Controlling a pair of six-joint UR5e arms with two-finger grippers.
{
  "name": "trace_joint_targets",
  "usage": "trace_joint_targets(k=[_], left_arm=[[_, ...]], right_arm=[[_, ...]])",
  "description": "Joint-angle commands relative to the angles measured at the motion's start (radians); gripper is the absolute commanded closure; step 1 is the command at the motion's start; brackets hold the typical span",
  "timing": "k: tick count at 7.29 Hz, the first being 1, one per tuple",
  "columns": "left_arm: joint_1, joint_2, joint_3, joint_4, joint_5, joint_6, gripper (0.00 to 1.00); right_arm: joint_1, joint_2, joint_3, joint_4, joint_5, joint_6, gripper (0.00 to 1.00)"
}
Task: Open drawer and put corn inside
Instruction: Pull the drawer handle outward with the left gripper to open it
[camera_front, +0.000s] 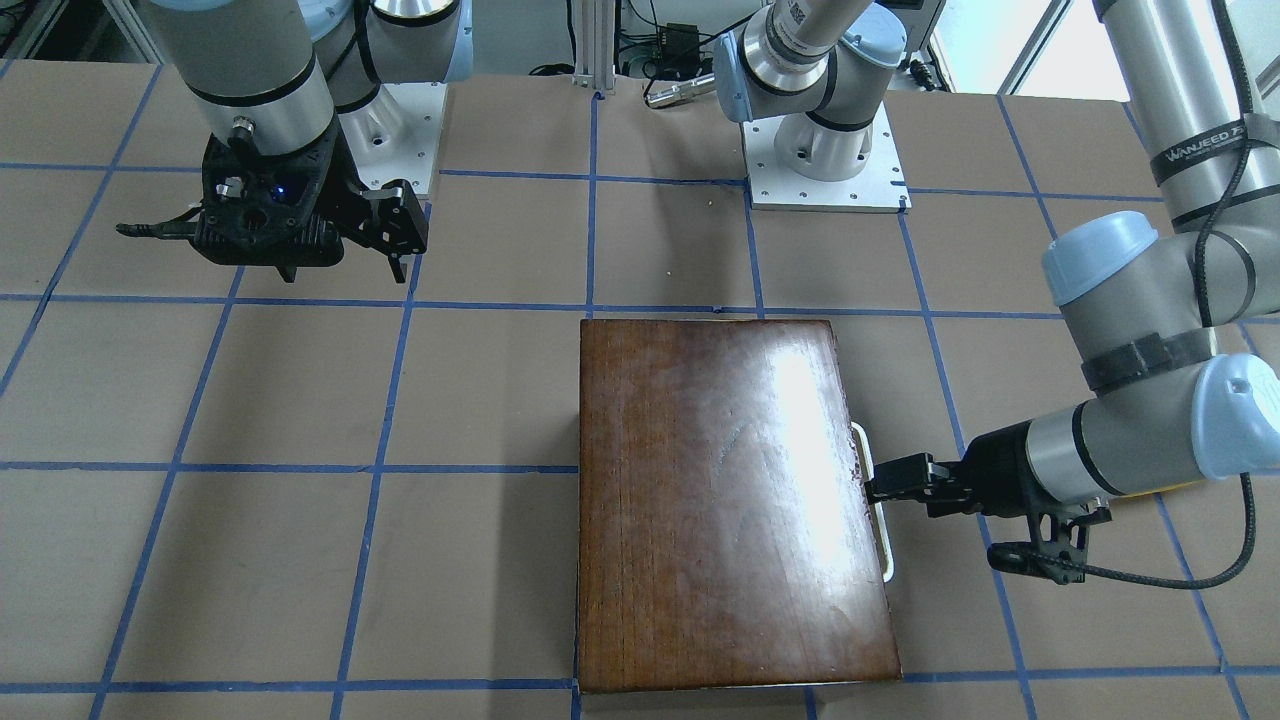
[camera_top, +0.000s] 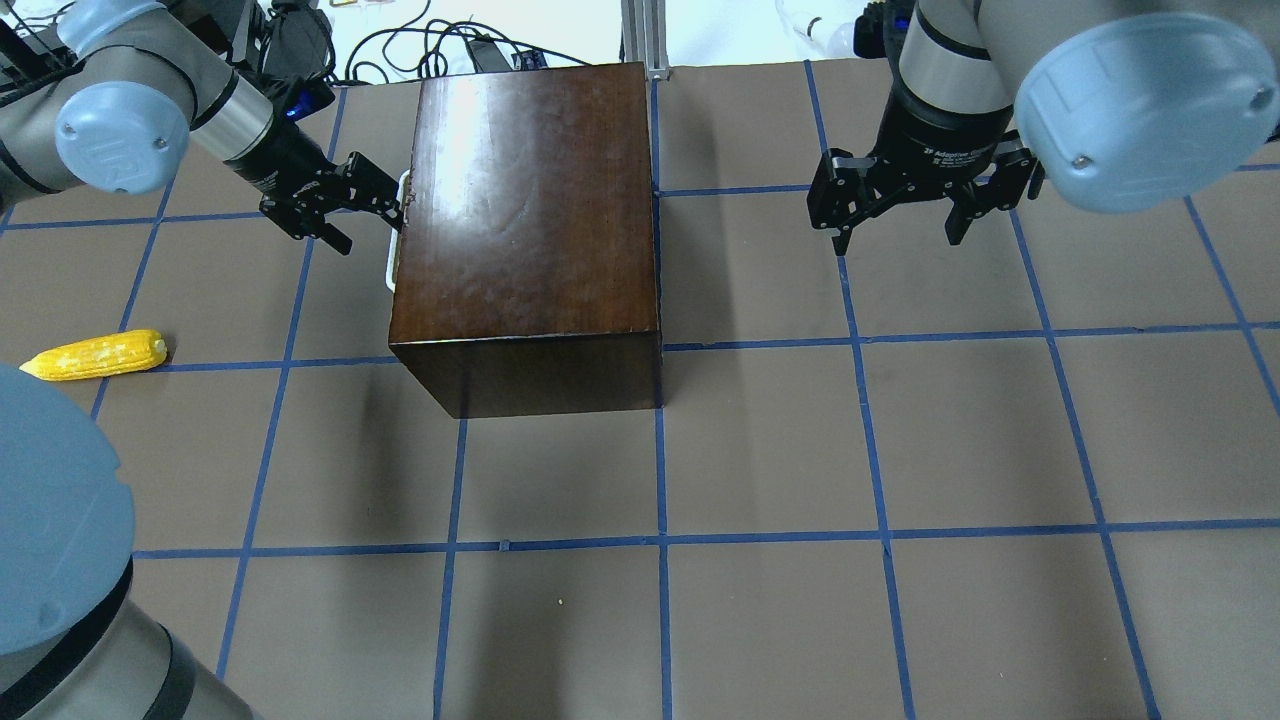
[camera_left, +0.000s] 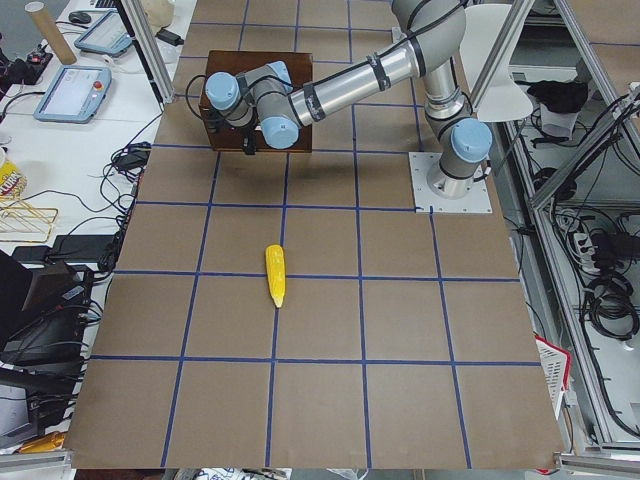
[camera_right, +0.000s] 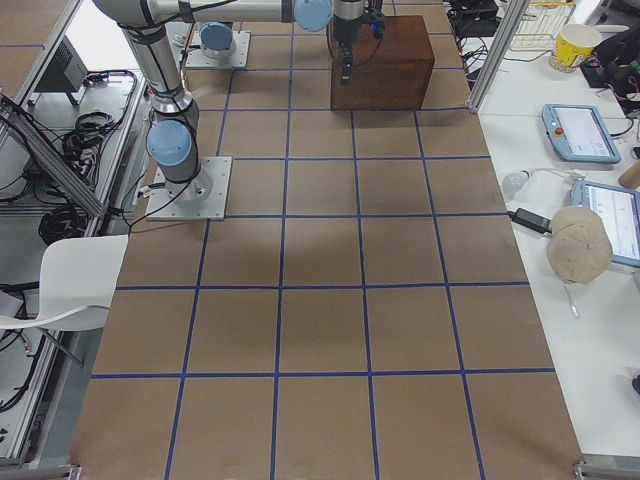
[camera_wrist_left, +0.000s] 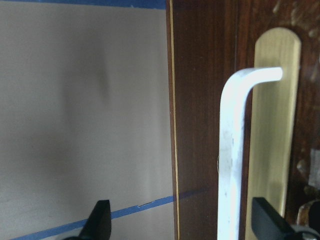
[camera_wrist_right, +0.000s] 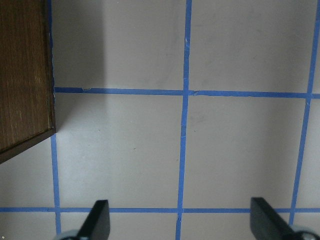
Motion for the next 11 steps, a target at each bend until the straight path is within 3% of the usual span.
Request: trace_joint_targets(k=[1,9,10,11], left_arm=[[0.003,-0.019,0.0,0.004,0.001,0.01,0.0],[0.113,-0.024,0.01,0.008,0.089,0.038,0.0],[0.118,-0.028,0.01,0.013,0.16,0.04,0.0],[0.127,-0.028,0.013,0.013,0.173,0.04,0.0]], right_arm=[[0.0,0.0,0.0,0.0,0.0,0.0,0.0],[0.0,0.0,0.0,0.0,0.0,0.0,0.0],[0.0,0.0,0.0,0.0,0.0,0.0,0.0],[0.0,0.0,0.0,0.0,0.0,0.0,0.0]])
